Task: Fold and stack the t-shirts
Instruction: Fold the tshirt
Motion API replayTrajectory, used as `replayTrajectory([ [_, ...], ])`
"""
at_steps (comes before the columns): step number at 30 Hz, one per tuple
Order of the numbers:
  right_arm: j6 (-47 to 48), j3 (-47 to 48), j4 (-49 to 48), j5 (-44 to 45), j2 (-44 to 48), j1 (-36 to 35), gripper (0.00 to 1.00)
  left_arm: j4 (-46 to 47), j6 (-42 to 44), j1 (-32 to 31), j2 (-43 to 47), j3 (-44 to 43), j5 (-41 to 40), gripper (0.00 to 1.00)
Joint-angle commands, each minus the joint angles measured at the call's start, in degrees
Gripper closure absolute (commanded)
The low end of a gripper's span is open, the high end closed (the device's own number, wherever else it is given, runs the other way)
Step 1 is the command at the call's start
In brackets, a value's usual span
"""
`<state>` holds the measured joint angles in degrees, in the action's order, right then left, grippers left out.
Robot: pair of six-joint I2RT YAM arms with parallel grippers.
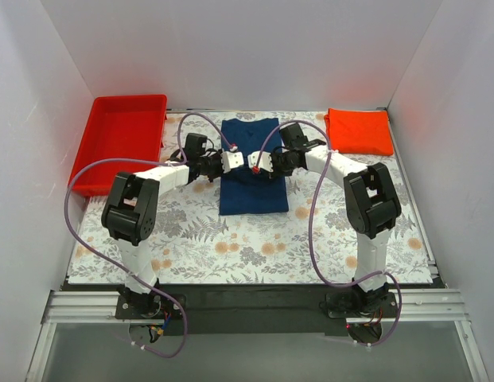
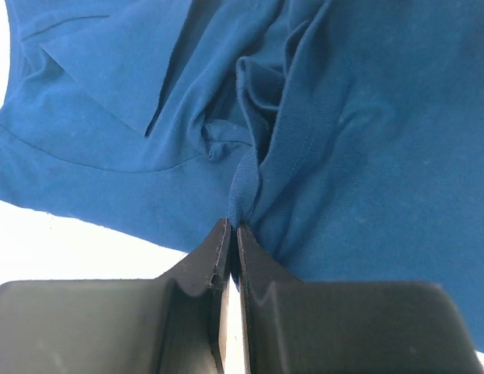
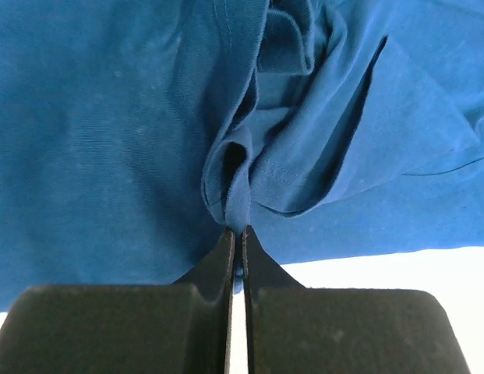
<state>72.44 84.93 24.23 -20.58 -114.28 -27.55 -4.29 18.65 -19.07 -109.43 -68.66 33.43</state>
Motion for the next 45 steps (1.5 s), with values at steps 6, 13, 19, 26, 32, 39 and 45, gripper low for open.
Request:
replayTrajectory([
  [6, 1.56, 2.88, -4.89, 1.15, -2.17, 0.92, 0.99, 3.94, 0.77, 0.7, -2.98, -3.49, -1.08, 1.0],
  [13, -1.34, 5.16, -6.56, 3.96, -2.27, 1.09, 0.68, 7.99, -4.83, 1.05, -3.34, -5.33, -5.65, 0.86],
  [19, -4.94, 3.85, -6.39, 4.58, 3.26, 1.71, 0.51, 5.88, -11.27, 2.46, 3.15, -4.56, -5.92, 0.63],
  [26, -7.32, -5.99, 1.51, -1.04, 17.06, 0.75, 0.55, 0.6, -13.73, 2.2, 19.32, 8.87, 3.39, 0.61],
  [32, -7.32, -15.73, 7.06, -3.85, 20.85, -4.25, 0.57, -1.24, -11.01, 0.09, 25.93, 20.4, 6.38, 0.6],
  [39, -8.37, -19.97, 5.14, -2.89, 16.38, -5.58, 0.57, -1.33, -9.17, -1.67, 23.12, 23.57, 6.03, 0.6],
  [45, -9.16, -21.03, 1.44, -0.96, 12.59, -5.58, 0.57, 0.25, -7.85, -3.08, 18.56, 23.66, 5.07, 0.59],
])
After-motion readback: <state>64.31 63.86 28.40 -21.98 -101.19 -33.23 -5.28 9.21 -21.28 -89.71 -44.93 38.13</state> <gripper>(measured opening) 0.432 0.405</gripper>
